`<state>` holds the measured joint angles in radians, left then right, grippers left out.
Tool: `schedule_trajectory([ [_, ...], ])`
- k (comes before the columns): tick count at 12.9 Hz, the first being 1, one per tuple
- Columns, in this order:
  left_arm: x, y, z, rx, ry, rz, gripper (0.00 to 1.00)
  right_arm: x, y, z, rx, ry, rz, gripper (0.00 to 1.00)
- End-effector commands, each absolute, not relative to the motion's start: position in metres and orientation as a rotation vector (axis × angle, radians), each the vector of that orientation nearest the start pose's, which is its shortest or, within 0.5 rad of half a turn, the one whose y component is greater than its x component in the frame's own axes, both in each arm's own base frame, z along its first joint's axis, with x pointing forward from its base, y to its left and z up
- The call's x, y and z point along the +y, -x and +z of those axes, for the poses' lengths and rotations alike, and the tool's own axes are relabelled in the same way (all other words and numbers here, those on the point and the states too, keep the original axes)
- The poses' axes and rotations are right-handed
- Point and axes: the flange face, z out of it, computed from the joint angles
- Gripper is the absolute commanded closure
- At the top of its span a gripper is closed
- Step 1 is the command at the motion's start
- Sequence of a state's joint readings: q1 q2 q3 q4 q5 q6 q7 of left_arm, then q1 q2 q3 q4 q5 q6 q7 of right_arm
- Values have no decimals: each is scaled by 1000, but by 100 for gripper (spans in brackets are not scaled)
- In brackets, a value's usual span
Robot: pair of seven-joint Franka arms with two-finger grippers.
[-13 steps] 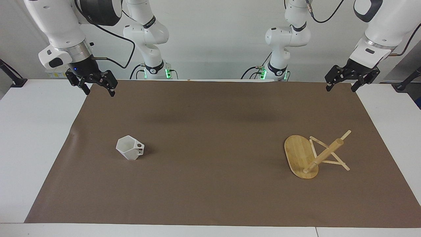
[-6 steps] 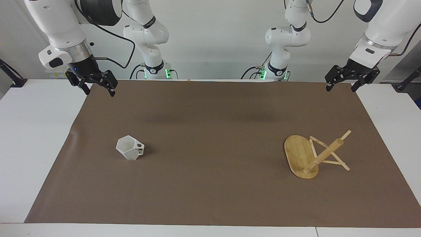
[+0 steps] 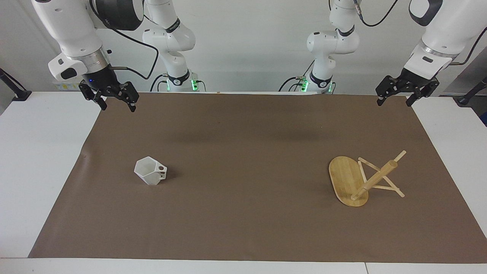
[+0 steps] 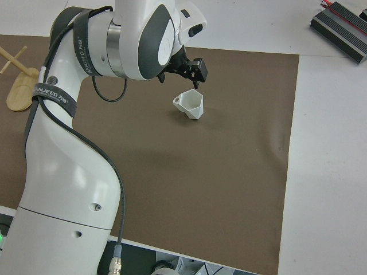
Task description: Hang cup on rack
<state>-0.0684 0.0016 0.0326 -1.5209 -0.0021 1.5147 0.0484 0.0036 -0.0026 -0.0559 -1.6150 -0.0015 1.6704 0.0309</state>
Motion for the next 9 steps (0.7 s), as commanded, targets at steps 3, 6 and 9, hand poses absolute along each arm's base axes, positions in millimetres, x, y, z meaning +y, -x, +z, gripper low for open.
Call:
schedule_trajectory([
  [3, -17, -540, 643, 135, 3156, 24, 0, -40, -569, 581, -14, 3144, -209, 0],
  [6, -18, -540, 643, 137, 3158, 24, 0, -42, -578, 554, -34, 3145, -239, 0],
  [9, -17, -540, 643, 135, 3156, 24, 0, -41, -595, 527, -37, 3148, -243, 0],
])
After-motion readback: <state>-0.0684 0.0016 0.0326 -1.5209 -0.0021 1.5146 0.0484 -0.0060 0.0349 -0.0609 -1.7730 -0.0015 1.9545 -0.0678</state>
